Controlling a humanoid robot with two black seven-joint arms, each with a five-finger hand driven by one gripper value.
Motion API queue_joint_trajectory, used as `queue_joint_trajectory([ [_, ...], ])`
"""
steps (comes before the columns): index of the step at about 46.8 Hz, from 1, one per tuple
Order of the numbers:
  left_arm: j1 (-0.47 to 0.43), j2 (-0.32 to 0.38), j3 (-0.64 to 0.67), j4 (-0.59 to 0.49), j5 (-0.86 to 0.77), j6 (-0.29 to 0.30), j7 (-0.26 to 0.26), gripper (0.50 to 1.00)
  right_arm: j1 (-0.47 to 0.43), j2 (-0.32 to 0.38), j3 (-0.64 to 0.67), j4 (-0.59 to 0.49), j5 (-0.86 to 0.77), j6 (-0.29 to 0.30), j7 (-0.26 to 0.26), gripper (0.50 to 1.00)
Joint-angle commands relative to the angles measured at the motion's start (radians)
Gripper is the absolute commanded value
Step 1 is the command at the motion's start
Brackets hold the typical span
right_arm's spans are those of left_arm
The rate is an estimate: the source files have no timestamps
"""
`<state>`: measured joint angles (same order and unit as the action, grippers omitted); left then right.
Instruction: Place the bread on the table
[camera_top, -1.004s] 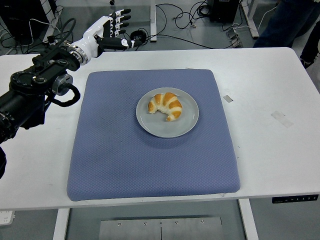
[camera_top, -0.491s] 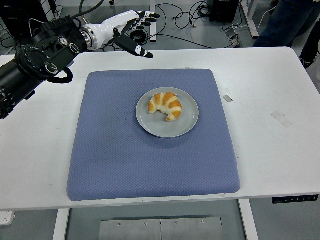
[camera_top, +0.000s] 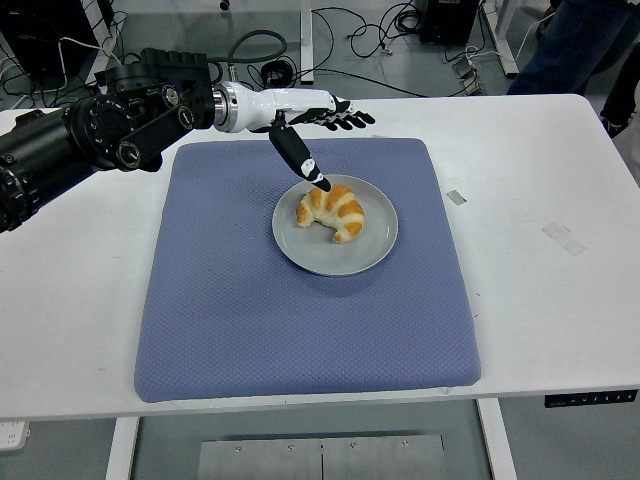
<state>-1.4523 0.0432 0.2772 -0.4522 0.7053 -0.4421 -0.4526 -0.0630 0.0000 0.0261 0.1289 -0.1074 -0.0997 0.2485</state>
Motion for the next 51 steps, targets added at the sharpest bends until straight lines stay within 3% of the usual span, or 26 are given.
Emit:
queue_joint_trajectory([
  [1, -0.002, -0.002, -0.001, -0.003, 0.052, -0.001, 0.002, 0.972, 0.000, 0.000, 0.000, 0.000, 0.000, 0.000, 0.000, 1.000],
  [19, -0.002, -0.028, 0.085, -0.005, 0.108, -0.003, 0.002, 0.972, 0.000, 0.000, 0.000, 0.000, 0.000, 0.000, 0.000, 1.000],
  [36, 0.035, -0.043, 0.086, 0.003, 0.109, 0.010, 0.002, 0.972, 0.000, 0.000, 0.000, 0.000, 0.000, 0.000, 0.000, 1.000],
  [51, 0.076, -0.043, 0.086, 0.007, 0.111, 0.066, 0.002, 0.972, 0.000, 0.000, 0.000, 0.000, 0.000, 0.000, 0.000, 1.000],
])
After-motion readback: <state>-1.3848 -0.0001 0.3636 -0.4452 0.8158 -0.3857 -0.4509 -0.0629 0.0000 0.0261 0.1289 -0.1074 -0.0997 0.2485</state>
